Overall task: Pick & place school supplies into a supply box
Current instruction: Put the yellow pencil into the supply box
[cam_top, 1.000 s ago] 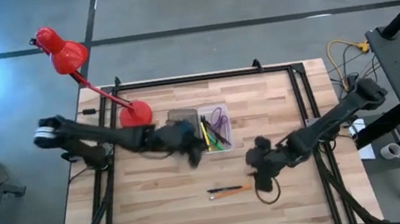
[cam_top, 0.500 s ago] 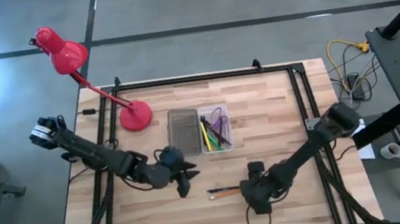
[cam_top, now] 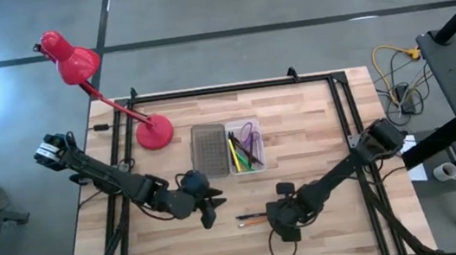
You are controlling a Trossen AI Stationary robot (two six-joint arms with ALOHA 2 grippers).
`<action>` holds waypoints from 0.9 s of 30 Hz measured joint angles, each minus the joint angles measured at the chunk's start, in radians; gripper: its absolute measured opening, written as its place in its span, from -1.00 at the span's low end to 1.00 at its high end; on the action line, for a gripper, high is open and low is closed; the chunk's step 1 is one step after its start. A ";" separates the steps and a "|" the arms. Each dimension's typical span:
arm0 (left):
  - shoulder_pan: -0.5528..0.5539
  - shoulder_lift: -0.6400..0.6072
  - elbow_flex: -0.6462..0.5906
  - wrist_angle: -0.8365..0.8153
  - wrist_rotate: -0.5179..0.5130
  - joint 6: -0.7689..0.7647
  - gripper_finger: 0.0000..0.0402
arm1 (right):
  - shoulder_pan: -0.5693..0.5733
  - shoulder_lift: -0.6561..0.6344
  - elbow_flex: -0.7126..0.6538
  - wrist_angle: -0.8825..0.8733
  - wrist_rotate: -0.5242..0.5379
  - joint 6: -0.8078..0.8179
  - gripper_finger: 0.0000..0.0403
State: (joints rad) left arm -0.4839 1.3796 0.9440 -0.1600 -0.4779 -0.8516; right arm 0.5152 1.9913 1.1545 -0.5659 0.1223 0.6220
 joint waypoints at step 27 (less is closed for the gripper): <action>-0.009 0.009 -0.002 0.014 -0.080 0.003 -0.46 | -0.499 -0.390 -0.152 0.263 -0.105 0.587 -0.67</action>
State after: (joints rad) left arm -0.4931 1.3888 0.9421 -0.1463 -0.5580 -0.8486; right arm 0.0159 1.6015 1.0029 -0.3024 0.0177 1.2087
